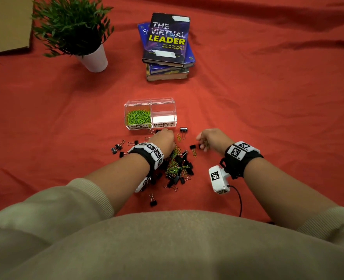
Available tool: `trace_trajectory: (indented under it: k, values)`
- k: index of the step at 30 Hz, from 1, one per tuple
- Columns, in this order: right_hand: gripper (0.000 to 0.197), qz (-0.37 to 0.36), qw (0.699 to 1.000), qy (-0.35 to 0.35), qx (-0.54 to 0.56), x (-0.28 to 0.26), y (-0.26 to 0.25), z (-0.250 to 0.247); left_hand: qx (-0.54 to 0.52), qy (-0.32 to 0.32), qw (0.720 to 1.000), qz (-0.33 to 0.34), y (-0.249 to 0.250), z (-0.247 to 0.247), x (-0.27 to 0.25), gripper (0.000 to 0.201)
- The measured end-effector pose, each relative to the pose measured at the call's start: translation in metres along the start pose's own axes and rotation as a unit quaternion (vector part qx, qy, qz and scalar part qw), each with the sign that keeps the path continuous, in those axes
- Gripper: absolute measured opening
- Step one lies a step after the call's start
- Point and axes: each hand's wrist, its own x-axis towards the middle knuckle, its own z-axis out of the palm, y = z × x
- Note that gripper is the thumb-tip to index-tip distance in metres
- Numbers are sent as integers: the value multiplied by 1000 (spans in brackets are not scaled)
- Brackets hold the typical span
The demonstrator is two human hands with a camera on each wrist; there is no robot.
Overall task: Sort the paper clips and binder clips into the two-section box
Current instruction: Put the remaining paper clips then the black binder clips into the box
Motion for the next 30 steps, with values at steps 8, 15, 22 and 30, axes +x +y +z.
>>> trace_trajectory:
  k: [8, 15, 22, 30]
  values:
    - [33, -71, 884, 83, -454, 4, 13, 29, -37, -1, 999, 6, 1, -1, -7, 22]
    - [23, -83, 913, 116, -381, 9, 3, 20, -221, 29, 974, -35, -7, -13, -17, 8]
    - [20, -77, 867, 58, -489, -7, 7, 25, -204, -24, 978, -37, 2, -12, -19, 30]
    - [22, -63, 866, 46, -494, -12, 13, 40, -124, -15, 992, -32, 10, -10, -23, 14]
